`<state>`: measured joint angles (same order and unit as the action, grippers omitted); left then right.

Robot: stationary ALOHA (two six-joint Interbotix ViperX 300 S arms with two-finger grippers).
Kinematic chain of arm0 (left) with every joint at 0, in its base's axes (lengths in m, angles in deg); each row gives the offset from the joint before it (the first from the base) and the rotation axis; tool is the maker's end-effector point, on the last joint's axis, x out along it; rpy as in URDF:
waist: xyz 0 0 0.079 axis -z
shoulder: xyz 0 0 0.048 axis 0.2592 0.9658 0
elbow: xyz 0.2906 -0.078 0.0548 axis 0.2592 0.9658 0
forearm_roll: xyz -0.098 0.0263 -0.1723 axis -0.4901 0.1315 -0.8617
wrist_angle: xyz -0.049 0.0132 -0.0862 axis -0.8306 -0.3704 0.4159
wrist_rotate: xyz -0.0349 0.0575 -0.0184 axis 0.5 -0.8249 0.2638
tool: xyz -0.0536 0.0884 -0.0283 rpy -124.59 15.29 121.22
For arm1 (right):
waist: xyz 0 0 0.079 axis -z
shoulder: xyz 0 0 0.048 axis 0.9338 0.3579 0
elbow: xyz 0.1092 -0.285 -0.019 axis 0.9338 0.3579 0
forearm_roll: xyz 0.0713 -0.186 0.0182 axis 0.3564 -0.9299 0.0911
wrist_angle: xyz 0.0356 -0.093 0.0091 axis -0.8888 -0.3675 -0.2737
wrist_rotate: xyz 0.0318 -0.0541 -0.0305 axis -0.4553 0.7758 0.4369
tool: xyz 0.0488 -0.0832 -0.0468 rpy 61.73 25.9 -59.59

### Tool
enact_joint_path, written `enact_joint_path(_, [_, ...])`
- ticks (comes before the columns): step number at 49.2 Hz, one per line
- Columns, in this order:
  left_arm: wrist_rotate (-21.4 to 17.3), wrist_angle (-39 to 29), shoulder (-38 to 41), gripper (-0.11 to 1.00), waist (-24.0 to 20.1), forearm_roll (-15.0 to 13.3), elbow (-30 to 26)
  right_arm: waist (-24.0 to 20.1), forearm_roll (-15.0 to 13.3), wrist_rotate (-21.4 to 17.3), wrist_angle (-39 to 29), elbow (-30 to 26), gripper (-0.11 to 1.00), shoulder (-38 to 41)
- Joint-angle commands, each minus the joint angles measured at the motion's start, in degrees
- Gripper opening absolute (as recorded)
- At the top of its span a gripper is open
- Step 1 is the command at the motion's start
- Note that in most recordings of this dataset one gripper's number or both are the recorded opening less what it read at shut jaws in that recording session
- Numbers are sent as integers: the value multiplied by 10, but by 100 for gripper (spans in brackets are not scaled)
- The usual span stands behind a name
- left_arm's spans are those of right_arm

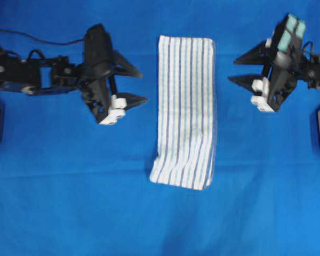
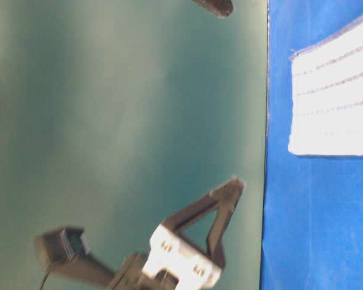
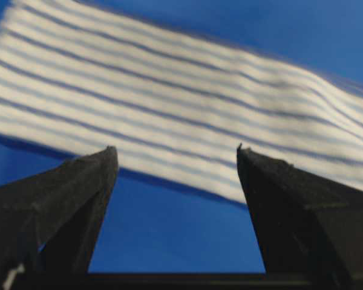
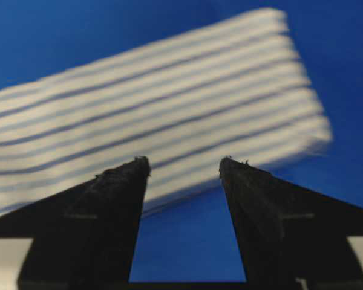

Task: Fold the blue towel.
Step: 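Grasp the far end corners of the strip with both grippers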

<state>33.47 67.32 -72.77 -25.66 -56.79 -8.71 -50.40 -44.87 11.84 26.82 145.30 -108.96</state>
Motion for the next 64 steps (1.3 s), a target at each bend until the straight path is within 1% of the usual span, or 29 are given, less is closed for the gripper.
enact_joint_path(1, [-14,14,30,73,-28,0,-32,38,-8,3,10,-24,58,28])
enact_joint_path(6, [-25,17,72,73,-62,1,-56,77,-18,4,25,-42,58,77])
enact_joint_path(12, [-27,24,115,73,-91,1,-83,108,-29,5,50,-68,58,141])
enact_joint_path(22, [-28,63,172,73,-129,0,-108,129,-47,6,70,-120,58,240])
enact_joint_path(30, [-28,87,206,73,-149,1,-118,139,-54,6,70,-146,58,292])
enact_joint_path(42, [-28,91,252,72,-158,1,-139,150,-57,7,70,-154,58,335])
enact_joint_path(51, [-28,92,281,72,-158,1,-157,151,-57,7,70,-154,58,341])
enact_joint_path(58, [-28,92,289,71,-158,1,-164,151,-57,7,70,-154,58,341])
enact_joint_path(61, [-29,91,289,69,-158,1,-164,151,-57,7,70,-154,56,341])
enact_joint_path(64, [-31,90,290,64,-158,0,-163,151,-57,7,70,-153,53,341])
